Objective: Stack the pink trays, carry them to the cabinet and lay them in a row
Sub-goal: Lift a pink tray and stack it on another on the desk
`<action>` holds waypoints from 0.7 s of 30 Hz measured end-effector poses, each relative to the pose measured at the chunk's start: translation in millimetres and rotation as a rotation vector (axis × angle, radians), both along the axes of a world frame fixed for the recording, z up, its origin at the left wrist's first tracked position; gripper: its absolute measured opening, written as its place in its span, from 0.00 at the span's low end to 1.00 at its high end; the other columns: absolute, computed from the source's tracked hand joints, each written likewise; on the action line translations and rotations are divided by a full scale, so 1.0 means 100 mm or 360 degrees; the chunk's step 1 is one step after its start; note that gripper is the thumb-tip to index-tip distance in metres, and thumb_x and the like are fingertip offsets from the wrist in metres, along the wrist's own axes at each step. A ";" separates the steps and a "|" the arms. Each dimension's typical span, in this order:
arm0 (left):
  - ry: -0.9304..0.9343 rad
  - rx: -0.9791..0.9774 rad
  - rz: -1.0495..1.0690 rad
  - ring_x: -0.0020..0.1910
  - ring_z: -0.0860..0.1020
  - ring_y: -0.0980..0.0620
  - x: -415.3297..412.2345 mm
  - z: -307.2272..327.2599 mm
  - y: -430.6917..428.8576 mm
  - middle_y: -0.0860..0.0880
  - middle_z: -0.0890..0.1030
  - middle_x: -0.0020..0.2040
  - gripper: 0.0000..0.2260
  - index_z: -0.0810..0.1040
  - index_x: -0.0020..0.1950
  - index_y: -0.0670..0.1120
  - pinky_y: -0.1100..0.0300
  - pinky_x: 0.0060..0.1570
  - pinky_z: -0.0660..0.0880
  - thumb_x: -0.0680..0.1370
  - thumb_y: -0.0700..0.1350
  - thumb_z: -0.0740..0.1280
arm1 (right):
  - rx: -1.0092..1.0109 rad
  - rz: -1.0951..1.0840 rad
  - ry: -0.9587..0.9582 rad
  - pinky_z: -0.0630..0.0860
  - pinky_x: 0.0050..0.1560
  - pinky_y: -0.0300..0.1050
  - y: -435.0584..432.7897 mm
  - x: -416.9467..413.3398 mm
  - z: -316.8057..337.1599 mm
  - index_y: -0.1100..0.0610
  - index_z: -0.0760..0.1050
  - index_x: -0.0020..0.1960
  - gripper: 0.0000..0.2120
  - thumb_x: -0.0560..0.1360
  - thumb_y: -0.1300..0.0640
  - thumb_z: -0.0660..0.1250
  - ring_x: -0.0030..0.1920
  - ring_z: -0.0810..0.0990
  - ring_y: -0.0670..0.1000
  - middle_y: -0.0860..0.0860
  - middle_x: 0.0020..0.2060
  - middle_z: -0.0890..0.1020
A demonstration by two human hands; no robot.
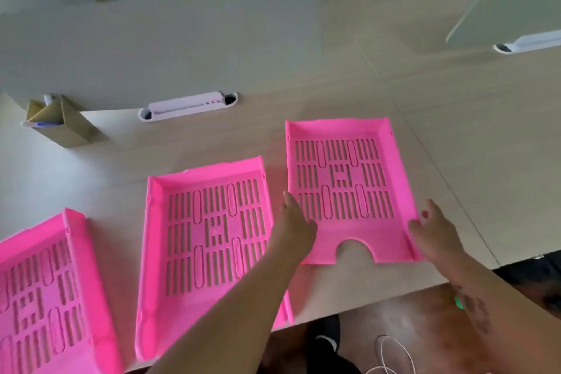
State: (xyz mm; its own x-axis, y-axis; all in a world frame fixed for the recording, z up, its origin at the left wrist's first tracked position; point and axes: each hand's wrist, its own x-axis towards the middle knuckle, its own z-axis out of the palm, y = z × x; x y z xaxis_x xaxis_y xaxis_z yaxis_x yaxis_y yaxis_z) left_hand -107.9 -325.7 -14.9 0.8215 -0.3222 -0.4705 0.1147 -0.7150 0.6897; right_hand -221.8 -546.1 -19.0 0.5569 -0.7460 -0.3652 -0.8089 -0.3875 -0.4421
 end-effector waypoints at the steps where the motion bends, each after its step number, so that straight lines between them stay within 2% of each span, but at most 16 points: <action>1: 0.0105 0.0011 0.0183 0.42 0.79 0.49 0.03 -0.03 -0.08 0.44 0.77 0.57 0.22 0.62 0.73 0.39 0.64 0.28 0.74 0.79 0.37 0.62 | 0.0077 0.0062 0.0018 0.69 0.29 0.38 -0.07 -0.02 -0.06 0.63 0.66 0.71 0.21 0.78 0.65 0.58 0.40 0.77 0.54 0.61 0.53 0.79; 3: 0.0126 0.0070 0.0428 0.32 0.73 0.56 0.07 -0.07 -0.19 0.48 0.79 0.46 0.12 0.72 0.61 0.39 0.65 0.23 0.68 0.78 0.34 0.59 | 0.0077 0.0074 -0.0071 0.63 0.27 0.36 -0.18 -0.06 -0.13 0.65 0.73 0.63 0.16 0.78 0.67 0.57 0.34 0.73 0.50 0.56 0.40 0.77; 4: 0.0050 0.0078 0.0423 0.31 0.72 0.57 0.09 -0.07 -0.22 0.50 0.77 0.41 0.09 0.74 0.55 0.41 0.66 0.21 0.66 0.77 0.34 0.59 | 0.0075 0.0014 -0.0168 0.63 0.26 0.37 -0.22 -0.07 -0.12 0.64 0.74 0.61 0.14 0.77 0.67 0.56 0.33 0.73 0.48 0.53 0.37 0.76; 7: -0.0144 -0.0025 0.0322 0.28 0.71 0.59 0.14 0.07 -0.25 0.54 0.73 0.35 0.05 0.71 0.46 0.46 0.72 0.15 0.64 0.78 0.37 0.59 | -0.0039 -0.0021 -0.0398 0.63 0.25 0.38 -0.27 -0.10 0.01 0.60 0.74 0.50 0.08 0.77 0.65 0.56 0.32 0.74 0.47 0.49 0.32 0.74; 10: -0.0293 -0.0101 0.0285 0.27 0.71 0.58 0.17 0.21 -0.06 0.53 0.73 0.34 0.05 0.69 0.45 0.47 0.68 0.17 0.66 0.80 0.39 0.58 | -0.0092 0.0036 -0.0552 0.64 0.27 0.41 -0.15 -0.16 0.19 0.56 0.71 0.43 0.07 0.78 0.62 0.57 0.33 0.74 0.48 0.51 0.32 0.74; 12: -0.0362 -0.0100 0.0308 0.28 0.73 0.58 0.13 0.25 0.24 0.53 0.75 0.36 0.05 0.70 0.46 0.48 0.66 0.21 0.68 0.80 0.40 0.58 | -0.0008 0.0075 -0.0615 0.65 0.26 0.41 0.12 -0.17 0.27 0.55 0.70 0.43 0.07 0.78 0.61 0.57 0.32 0.74 0.49 0.52 0.33 0.74; 16: -0.0541 -0.0059 0.0504 0.27 0.72 0.54 -0.04 0.25 1.16 0.49 0.77 0.36 0.10 0.70 0.42 0.50 0.62 0.20 0.68 0.81 0.39 0.59 | 0.0134 0.0210 -0.0752 0.66 0.24 0.40 0.95 -0.11 0.30 0.54 0.67 0.43 0.07 0.80 0.59 0.55 0.30 0.74 0.50 0.53 0.33 0.74; 18: -0.0635 -0.0041 0.0627 0.28 0.73 0.53 -0.09 0.27 1.58 0.50 0.77 0.36 0.11 0.70 0.41 0.52 0.59 0.24 0.70 0.80 0.38 0.59 | 0.0196 0.0263 -0.0781 0.68 0.23 0.39 1.33 -0.07 0.26 0.54 0.67 0.45 0.06 0.80 0.59 0.55 0.30 0.75 0.50 0.53 0.34 0.75; 21: -0.0669 0.0032 0.0690 0.32 0.76 0.53 -0.18 0.25 2.17 0.51 0.77 0.37 0.07 0.72 0.45 0.49 0.60 0.22 0.71 0.81 0.40 0.59 | 0.0241 0.0287 -0.0814 0.71 0.25 0.48 1.90 -0.01 0.21 0.54 0.67 0.46 0.05 0.80 0.60 0.55 0.30 0.76 0.52 0.54 0.33 0.75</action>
State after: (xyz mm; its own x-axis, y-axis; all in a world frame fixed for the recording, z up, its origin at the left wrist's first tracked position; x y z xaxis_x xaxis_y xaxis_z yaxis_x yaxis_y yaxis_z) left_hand -126.1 -109.0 10.0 0.9928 0.0892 -0.0799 0.1193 -0.6772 0.7261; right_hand -223.2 -355.8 2.0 0.8052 -0.5826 -0.1107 -0.4036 -0.4016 -0.8221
